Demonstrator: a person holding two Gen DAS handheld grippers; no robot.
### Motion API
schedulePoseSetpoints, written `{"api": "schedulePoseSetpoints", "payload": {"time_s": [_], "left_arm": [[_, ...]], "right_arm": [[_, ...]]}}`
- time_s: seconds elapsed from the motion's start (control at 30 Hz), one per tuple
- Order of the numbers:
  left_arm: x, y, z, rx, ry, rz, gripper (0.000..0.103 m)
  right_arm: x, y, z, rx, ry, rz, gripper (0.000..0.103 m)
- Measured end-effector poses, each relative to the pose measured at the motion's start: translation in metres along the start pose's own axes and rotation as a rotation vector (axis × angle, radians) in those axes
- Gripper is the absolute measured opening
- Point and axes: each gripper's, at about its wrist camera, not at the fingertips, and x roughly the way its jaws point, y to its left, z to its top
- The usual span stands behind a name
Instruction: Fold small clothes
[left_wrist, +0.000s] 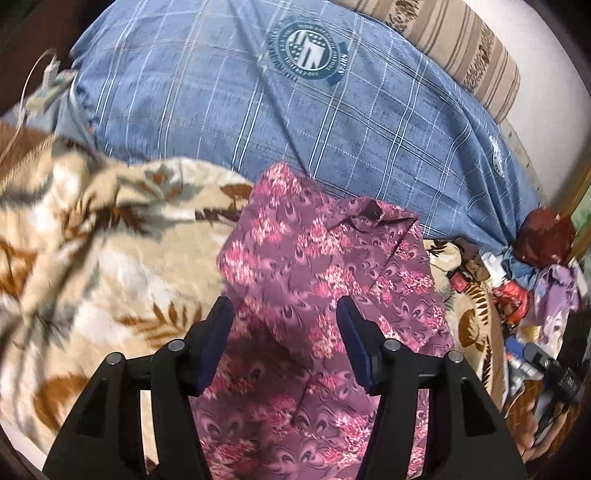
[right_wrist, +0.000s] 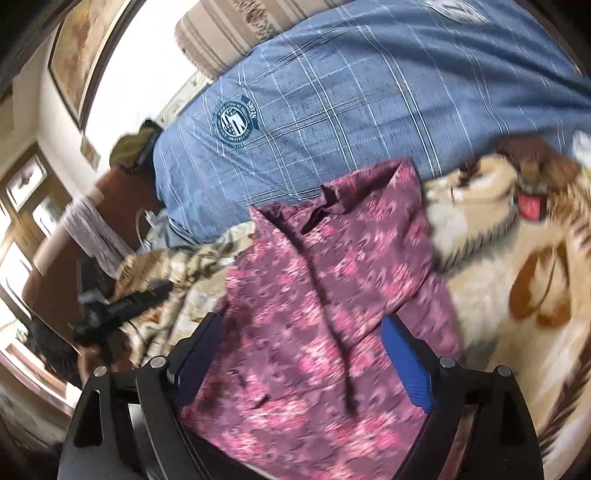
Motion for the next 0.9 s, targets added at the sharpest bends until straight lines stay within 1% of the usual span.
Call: {"api": "schedulePoseSetpoints", "payload": {"time_s": [0.13, 0.23, 0.33, 0.4, 0.5, 0.57, 0.63, 0.7, 0.8, 0.83, 0.9], "left_arm": [[0.023, -0.011, 0.031, 0.058, 0.033, 0.062, 0.058], [0.049, -0.024, 0.051, 0.127, 0.022, 0.155, 0.058], [0.084, -0.033, 0.07, 0.175, 0.063, 0.185, 0.059], [0.11, -0.042, 0.082, 0.25, 0.07, 0.235, 0.059], [0.146, -0.051, 0.1, 0.378, 0.061, 0.299, 0.059], [0.173, -0.057, 0.112, 0.488, 0.067, 0.342, 0.059], [0.193, -0.063, 0.12, 0.592, 0.057, 0.345, 0.059], [0.207, -0.068, 0.124, 0.664, 0.053, 0.331, 0.059], [0.231, -0.069, 0.124, 0.729, 0.138, 0.296, 0.059], [0.235, -0.069, 0.122, 0.754, 0.152, 0.281, 0.059], [0.235, -0.07, 0.117, 0.806, 0.149, 0.246, 0.059]], "right_arm": [[0.017, -0.012, 0.028, -0.048, 0.038, -0.034, 0.089], [0.036, -0.025, 0.053, -0.081, 0.044, -0.055, 0.089], [0.061, -0.039, 0.074, -0.121, 0.055, -0.088, 0.089], [0.081, -0.048, 0.089, -0.178, 0.069, -0.14, 0.089], [0.118, -0.058, 0.11, -0.274, 0.108, -0.157, 0.088], [0.146, -0.062, 0.124, -0.353, 0.135, -0.174, 0.087], [0.166, -0.065, 0.135, -0.389, 0.142, -0.186, 0.087], [0.186, -0.07, 0.147, -0.417, 0.138, -0.192, 0.087], [0.213, -0.07, 0.155, -0.525, 0.164, -0.204, 0.087], [0.221, -0.069, 0.157, -0.549, 0.18, -0.194, 0.086], [0.231, -0.062, 0.159, -0.613, 0.172, -0.218, 0.085]]}}
